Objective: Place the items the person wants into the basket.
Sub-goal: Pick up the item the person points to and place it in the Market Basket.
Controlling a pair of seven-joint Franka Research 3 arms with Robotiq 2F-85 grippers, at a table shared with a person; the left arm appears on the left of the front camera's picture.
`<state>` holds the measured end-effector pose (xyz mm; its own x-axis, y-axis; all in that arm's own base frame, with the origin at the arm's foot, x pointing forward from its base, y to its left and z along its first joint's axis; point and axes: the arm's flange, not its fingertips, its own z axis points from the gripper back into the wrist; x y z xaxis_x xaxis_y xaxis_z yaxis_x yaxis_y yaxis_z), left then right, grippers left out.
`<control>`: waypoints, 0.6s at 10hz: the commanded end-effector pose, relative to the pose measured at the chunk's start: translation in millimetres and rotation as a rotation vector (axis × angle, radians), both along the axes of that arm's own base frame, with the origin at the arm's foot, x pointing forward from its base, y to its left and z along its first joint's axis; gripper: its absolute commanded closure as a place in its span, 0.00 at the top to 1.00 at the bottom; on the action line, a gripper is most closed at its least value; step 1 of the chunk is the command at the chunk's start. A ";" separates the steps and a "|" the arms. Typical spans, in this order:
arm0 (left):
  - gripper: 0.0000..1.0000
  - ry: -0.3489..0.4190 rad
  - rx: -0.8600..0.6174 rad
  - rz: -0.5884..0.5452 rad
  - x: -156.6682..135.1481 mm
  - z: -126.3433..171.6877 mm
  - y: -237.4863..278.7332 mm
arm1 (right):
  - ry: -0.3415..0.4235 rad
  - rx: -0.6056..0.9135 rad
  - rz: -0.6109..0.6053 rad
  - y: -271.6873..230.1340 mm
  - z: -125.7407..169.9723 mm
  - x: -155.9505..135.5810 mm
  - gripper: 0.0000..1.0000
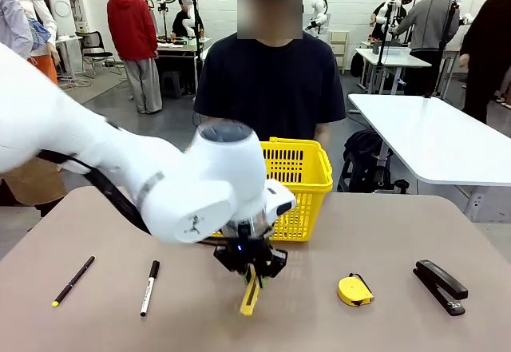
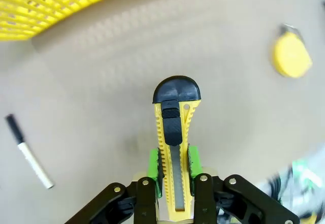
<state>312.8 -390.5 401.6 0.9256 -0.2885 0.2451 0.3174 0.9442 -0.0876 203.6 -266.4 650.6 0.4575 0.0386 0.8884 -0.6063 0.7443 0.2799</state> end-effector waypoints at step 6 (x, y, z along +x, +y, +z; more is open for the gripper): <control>0.00 -0.198 0.154 -0.527 37.0 267.0 35.3 | -0.029 0.010 0.011 0.0 1.8 0.5 1.00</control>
